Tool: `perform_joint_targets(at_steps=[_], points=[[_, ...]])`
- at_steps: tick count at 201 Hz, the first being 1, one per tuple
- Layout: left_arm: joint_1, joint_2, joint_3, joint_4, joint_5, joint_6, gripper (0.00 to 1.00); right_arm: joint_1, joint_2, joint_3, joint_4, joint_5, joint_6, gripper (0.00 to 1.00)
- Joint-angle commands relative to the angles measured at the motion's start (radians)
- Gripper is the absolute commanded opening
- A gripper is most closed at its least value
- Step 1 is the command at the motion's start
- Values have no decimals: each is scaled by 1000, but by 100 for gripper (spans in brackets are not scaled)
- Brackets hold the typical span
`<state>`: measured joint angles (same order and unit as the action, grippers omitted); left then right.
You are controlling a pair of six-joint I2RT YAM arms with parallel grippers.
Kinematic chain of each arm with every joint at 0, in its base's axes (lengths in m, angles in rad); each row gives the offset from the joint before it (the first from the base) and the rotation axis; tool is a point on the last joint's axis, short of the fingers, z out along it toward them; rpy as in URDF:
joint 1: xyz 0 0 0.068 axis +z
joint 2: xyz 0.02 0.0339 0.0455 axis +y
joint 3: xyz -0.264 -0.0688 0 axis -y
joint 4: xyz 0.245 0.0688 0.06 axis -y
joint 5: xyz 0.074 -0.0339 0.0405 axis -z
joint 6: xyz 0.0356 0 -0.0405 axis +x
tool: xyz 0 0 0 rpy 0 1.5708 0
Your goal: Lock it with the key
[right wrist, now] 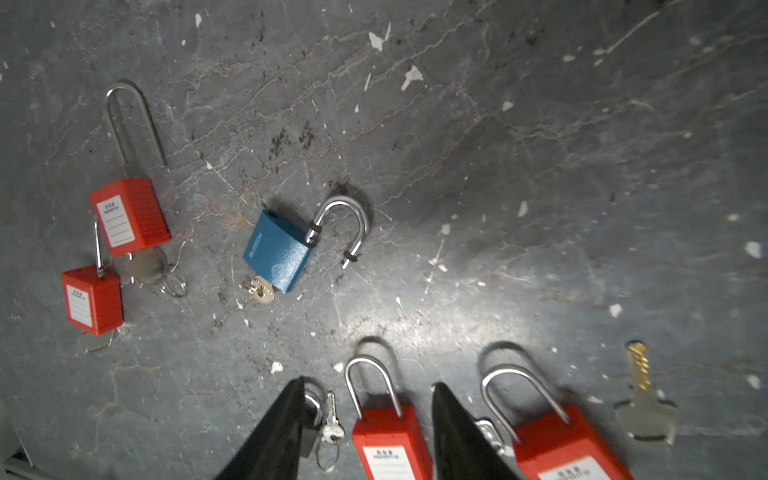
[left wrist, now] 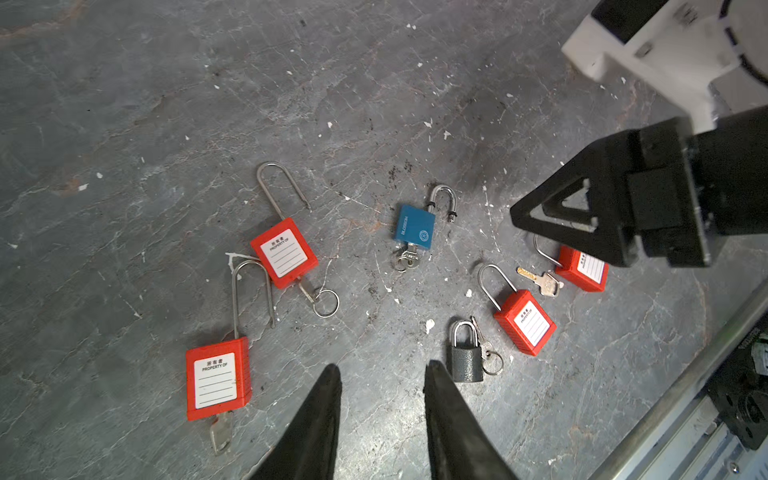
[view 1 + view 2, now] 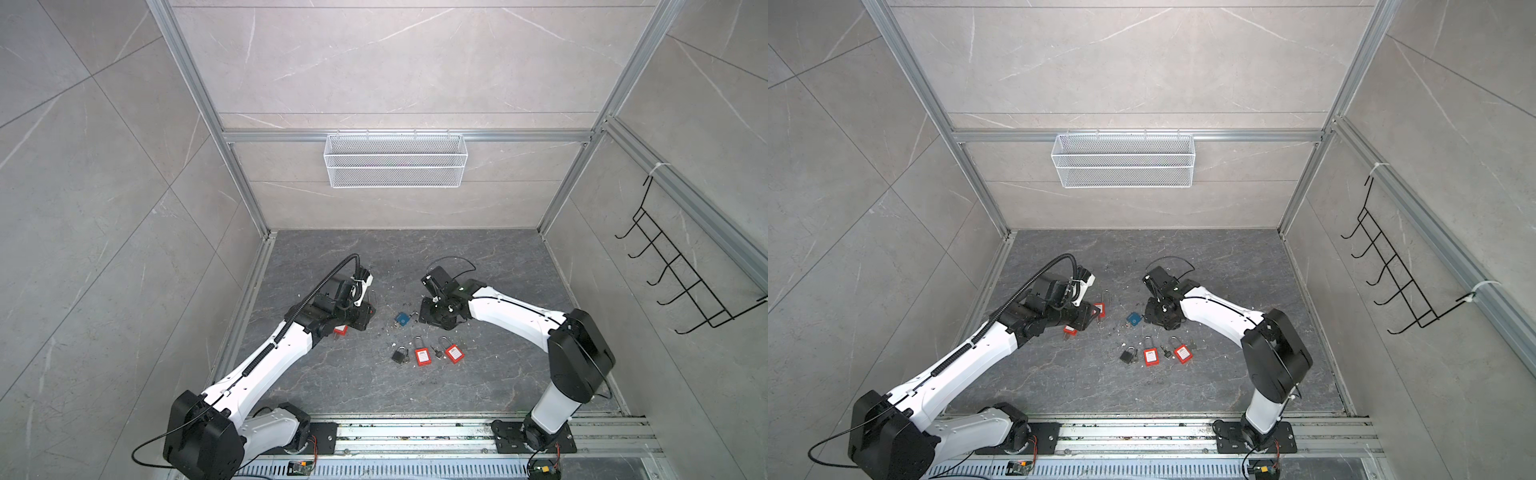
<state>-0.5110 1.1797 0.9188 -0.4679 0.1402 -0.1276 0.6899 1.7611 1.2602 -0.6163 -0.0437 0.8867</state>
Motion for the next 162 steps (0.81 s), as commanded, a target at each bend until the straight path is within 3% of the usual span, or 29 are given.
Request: perform_joint_targets(at_steps=[1, 57, 162], points=[[17, -32, -10, 19, 8, -29, 38, 24, 75, 79, 5, 7, 111, 54], [23, -56, -65, 25, 19, -32, 40, 42, 204, 167, 10, 22, 210, 56], [22, -86, -107, 15, 9, -8, 41, 69, 347, 311, -58, 11, 200, 59]])
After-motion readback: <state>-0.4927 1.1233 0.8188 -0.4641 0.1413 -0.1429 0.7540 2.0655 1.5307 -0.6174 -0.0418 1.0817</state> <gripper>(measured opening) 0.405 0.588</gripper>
